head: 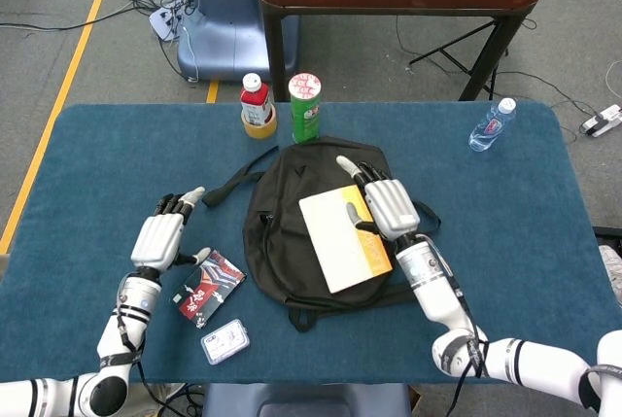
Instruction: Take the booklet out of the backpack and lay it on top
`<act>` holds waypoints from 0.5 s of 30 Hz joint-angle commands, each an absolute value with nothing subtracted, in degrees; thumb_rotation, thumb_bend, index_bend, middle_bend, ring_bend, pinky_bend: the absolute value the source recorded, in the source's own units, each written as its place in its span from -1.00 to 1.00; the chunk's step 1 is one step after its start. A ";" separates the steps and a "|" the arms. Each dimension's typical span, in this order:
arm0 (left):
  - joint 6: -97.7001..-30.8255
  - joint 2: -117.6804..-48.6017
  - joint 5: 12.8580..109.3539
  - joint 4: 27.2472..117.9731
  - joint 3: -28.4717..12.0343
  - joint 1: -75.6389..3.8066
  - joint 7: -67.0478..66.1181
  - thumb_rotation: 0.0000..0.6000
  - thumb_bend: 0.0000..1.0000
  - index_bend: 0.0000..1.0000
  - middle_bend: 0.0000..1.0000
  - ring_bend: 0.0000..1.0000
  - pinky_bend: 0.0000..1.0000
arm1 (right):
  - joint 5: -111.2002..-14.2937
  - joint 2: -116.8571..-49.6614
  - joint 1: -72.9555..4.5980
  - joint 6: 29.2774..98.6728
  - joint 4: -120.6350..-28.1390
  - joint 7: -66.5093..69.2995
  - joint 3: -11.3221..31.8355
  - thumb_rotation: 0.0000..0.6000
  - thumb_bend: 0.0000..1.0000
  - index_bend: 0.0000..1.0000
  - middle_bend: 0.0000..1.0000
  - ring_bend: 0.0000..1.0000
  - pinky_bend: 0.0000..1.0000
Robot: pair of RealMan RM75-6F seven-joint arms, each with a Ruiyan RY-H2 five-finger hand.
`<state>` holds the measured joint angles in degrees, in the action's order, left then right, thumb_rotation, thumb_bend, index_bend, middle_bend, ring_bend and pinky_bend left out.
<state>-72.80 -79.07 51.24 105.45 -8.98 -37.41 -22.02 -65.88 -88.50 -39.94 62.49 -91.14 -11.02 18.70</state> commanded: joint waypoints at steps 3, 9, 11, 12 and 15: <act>-74.65 -77.81 54.16 103.28 -7.82 -34.89 -20.55 1.00 -0.52 -1.00 -0.77 -0.83 -0.97 | -67.07 -85.97 -38.47 64.87 -92.78 -9.53 19.10 1.00 -0.24 -0.87 -0.74 -0.85 -0.66; -78.25 -76.22 58.81 101.16 -6.52 -31.93 -20.51 1.00 -0.52 -1.00 -0.77 -0.83 -0.97 | -71.60 -80.23 -33.40 70.70 -95.89 -9.74 16.06 1.00 -0.22 -0.65 -0.43 -0.54 -0.51; -79.38 -75.59 60.18 100.42 -6.01 -30.73 -20.35 1.00 -0.52 -1.00 -0.77 -0.83 -0.97 | -72.92 -77.68 -30.73 72.59 -97.22 -8.97 14.14 1.00 -0.17 -0.51 -0.33 -0.44 -0.36; -79.83 -75.26 60.75 100.12 -5.78 -30.05 -20.05 1.00 -0.52 -0.99 -0.77 -0.83 -0.97 | -73.39 -76.13 -29.18 73.38 -98.03 -8.24 13.03 1.00 -0.14 -0.44 -0.29 -0.39 -0.28; -80.51 -74.47 61.16 99.63 -5.50 -28.32 -18.64 1.00 -0.52 -0.92 -0.77 -0.83 -0.97 | -74.74 -72.86 -25.83 75.02 -99.25 -6.93 10.29 1.00 -0.11 -0.27 -0.19 -0.29 -0.19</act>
